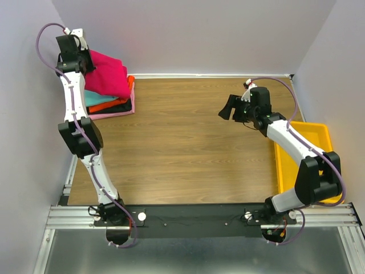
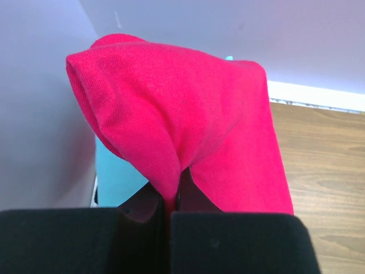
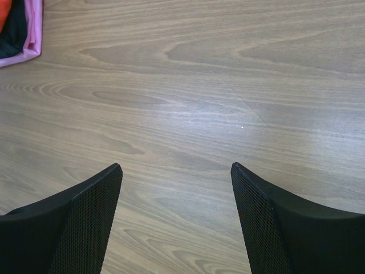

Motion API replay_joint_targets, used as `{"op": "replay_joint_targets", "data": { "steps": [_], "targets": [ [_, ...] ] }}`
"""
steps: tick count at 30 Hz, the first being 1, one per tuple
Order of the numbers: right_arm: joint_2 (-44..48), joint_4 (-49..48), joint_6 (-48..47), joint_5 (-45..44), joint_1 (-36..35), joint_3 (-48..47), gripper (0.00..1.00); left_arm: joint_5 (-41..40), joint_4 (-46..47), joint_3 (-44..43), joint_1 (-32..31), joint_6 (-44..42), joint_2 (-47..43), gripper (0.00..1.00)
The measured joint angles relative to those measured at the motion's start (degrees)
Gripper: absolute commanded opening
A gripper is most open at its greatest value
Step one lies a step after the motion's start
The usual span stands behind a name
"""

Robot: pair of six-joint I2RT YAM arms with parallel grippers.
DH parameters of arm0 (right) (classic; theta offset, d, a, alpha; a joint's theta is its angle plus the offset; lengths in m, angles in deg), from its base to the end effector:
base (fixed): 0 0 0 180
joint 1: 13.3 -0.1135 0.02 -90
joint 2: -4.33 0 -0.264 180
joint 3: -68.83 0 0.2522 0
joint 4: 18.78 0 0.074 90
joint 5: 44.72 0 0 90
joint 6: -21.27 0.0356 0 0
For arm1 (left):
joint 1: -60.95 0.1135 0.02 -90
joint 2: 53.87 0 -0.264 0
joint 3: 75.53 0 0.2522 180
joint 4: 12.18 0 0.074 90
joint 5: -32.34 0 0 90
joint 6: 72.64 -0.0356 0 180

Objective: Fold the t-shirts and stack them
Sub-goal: Neatly place the folded tshirt to the corner, then reset both grippers

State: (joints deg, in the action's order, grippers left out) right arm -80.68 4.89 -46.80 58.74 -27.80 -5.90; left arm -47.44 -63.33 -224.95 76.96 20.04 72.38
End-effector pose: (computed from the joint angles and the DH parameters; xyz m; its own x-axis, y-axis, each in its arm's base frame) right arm 0.3225 0.0920 0.2708 -0.6623 0.2039 -0.7210 -0.1974 0.8808 0.4304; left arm 0.4864 0.1330 0.3745 -0.4448 -0.1755 -0.8783 -0.1418 0.9820 -0.1244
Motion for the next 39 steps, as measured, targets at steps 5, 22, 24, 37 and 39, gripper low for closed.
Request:
{"op": "replay_joint_targets", "data": {
  "steps": [5,22,24,37,39],
  "targets": [
    [1.1,0.0,0.0,0.4,0.0,0.5,0.84,0.0,1.3,0.6,1.1,0.6,-0.2,0.00],
    [2.5,-0.5,0.1,1.0,0.0,1.2,0.84,-6.4,3.9,3.0,2.4,7.0,0.5,0.99],
    [2.5,-0.5,0.1,1.0,0.0,1.2,0.84,-7.3,5.7,6.9,2.4,8.2,-2.0,0.99],
    [5.2,-1.0,0.7,-3.3,0.0,2.7,0.84,-15.7,31.2,54.1,-10.2,14.1,-45.7,0.99],
    [6.3,-1.4,0.7,-5.2,0.0,3.3,0.84,-18.0,35.5,61.1,-13.1,14.6,-52.0,0.98]
  ]
}}
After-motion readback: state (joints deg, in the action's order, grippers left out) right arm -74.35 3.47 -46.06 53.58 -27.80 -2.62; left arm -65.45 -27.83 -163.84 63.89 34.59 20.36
